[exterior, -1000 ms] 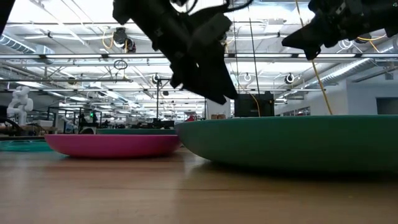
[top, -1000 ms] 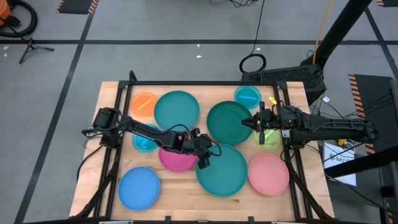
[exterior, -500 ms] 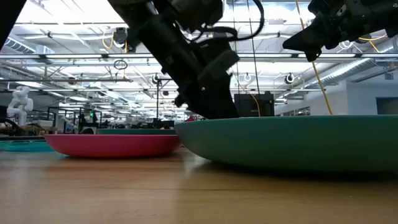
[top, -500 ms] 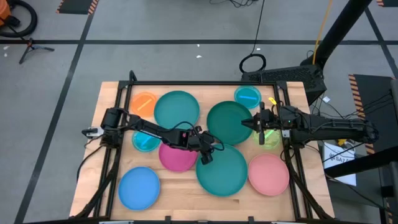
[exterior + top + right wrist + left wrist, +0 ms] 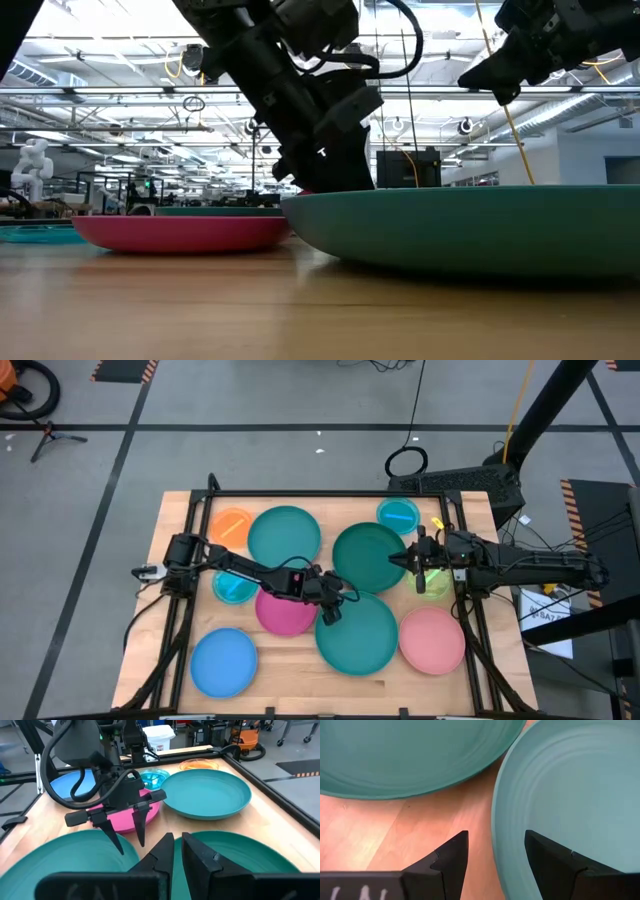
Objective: Stack plastic plates
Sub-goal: Stack the bottom big blue plate on top of the top big blue plate
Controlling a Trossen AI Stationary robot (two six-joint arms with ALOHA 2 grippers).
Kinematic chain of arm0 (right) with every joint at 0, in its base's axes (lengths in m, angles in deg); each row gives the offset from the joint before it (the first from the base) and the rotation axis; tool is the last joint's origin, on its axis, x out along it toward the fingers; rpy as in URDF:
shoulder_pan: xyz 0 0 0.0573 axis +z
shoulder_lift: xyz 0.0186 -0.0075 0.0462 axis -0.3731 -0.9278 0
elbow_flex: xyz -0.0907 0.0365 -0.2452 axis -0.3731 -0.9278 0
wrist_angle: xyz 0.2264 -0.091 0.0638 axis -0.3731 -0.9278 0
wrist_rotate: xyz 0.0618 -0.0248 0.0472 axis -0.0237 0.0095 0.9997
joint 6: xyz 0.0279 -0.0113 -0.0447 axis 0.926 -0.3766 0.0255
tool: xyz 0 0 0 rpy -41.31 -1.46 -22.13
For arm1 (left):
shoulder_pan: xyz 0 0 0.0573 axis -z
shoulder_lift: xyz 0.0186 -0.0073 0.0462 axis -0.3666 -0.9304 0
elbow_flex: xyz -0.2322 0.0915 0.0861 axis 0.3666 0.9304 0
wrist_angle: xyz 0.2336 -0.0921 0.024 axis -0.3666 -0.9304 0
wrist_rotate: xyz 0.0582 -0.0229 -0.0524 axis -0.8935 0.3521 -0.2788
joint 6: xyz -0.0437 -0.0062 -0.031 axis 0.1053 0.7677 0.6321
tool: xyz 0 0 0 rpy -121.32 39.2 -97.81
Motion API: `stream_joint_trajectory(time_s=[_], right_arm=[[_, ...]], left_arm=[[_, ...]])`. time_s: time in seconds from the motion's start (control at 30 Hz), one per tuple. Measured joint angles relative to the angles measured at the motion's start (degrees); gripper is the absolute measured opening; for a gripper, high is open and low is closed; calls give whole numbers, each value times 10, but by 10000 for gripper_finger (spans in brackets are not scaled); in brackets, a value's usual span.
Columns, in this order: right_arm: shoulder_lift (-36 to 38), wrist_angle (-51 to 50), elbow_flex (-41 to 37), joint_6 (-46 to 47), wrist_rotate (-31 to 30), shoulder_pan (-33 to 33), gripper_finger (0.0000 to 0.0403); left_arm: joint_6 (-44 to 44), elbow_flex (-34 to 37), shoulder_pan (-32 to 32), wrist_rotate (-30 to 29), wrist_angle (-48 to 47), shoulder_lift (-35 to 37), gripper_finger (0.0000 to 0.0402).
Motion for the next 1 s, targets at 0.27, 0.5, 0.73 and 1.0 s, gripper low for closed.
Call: stream_joint_trajectory(time_s=[0.27, 0.5, 0.73, 1.0], right_arm=[[0, 6, 0, 10, 0, 0, 29], [0, 6, 0, 10, 0, 0, 29], [0, 6, 0, 9, 0, 0, 29], [0, 6, 0, 9, 0, 0, 29]], left_arm=[[1, 0, 6, 0, -5, 0, 200], [1, 0, 7, 4, -7, 0, 200], [11, 0, 7, 4, -7, 0, 200], [17, 0, 7, 24, 13, -26, 200]])
